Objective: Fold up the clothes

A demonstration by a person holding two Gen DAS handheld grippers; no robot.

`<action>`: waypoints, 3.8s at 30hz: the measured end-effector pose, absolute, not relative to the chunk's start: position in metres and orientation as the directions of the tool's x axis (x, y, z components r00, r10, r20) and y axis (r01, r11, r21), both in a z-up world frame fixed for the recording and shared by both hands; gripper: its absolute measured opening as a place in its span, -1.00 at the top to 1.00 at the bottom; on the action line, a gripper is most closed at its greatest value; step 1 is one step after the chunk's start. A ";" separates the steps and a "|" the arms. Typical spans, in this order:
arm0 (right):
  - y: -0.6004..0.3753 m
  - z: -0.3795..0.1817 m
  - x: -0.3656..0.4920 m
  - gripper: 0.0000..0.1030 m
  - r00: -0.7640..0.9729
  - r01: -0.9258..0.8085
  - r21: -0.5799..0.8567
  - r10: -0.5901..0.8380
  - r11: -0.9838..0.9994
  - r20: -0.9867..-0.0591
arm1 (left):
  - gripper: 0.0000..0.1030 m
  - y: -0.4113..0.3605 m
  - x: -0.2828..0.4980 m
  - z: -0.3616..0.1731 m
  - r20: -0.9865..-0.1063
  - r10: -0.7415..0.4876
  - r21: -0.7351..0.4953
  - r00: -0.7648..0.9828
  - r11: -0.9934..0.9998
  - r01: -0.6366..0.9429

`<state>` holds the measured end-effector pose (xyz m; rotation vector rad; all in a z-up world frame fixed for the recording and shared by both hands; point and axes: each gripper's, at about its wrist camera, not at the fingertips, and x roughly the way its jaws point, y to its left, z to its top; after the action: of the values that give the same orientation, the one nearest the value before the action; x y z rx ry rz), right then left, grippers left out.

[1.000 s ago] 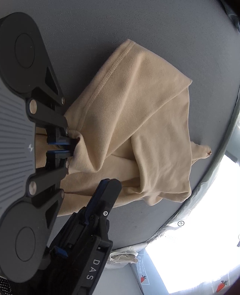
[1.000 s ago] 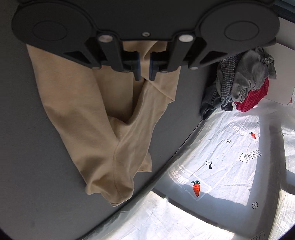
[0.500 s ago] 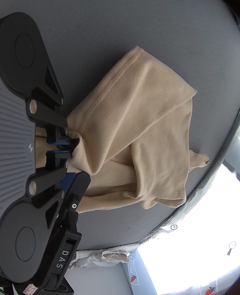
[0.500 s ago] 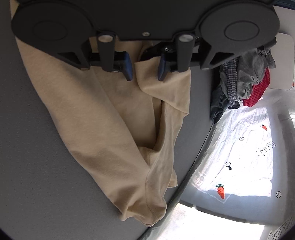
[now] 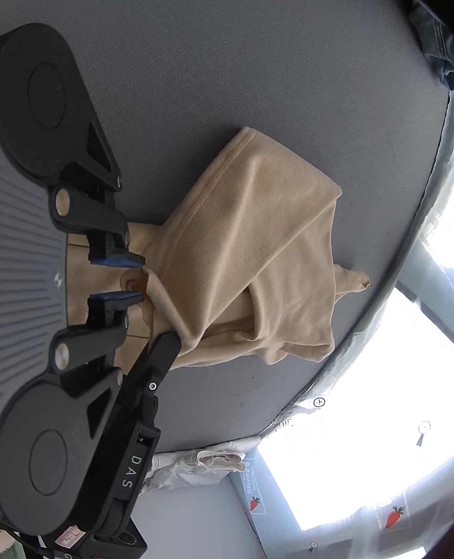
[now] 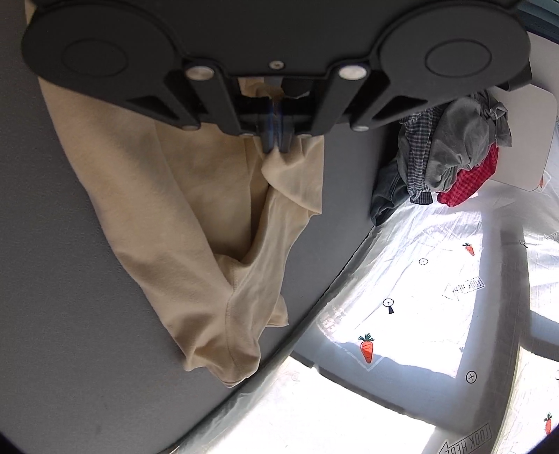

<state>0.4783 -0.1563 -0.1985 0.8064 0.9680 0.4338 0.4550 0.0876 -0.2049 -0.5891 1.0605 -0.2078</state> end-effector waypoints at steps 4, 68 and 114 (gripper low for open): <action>-0.174 -0.185 0.449 0.96 0.566 0.021 0.751 0.611 0.660 -0.553 | 0.59 0.089 0.431 -0.194 -0.744 -0.434 -0.548 0.508 0.831 -0.093; -0.227 -0.163 0.510 0.66 0.673 -0.022 0.482 0.369 0.876 -0.640 | 0.47 0.074 0.457 -0.191 -0.801 -0.307 -0.386 0.514 0.921 -0.052; -0.281 -0.284 0.456 0.04 0.536 0.297 0.875 0.691 0.383 -0.485 | 0.21 0.105 0.406 -0.234 -0.818 -0.438 -0.529 0.373 0.827 -0.189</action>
<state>0.4557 -0.2812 -0.2835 1.1992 1.0281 0.3180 0.4061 0.1053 -0.2338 -0.6114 1.1983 -0.1730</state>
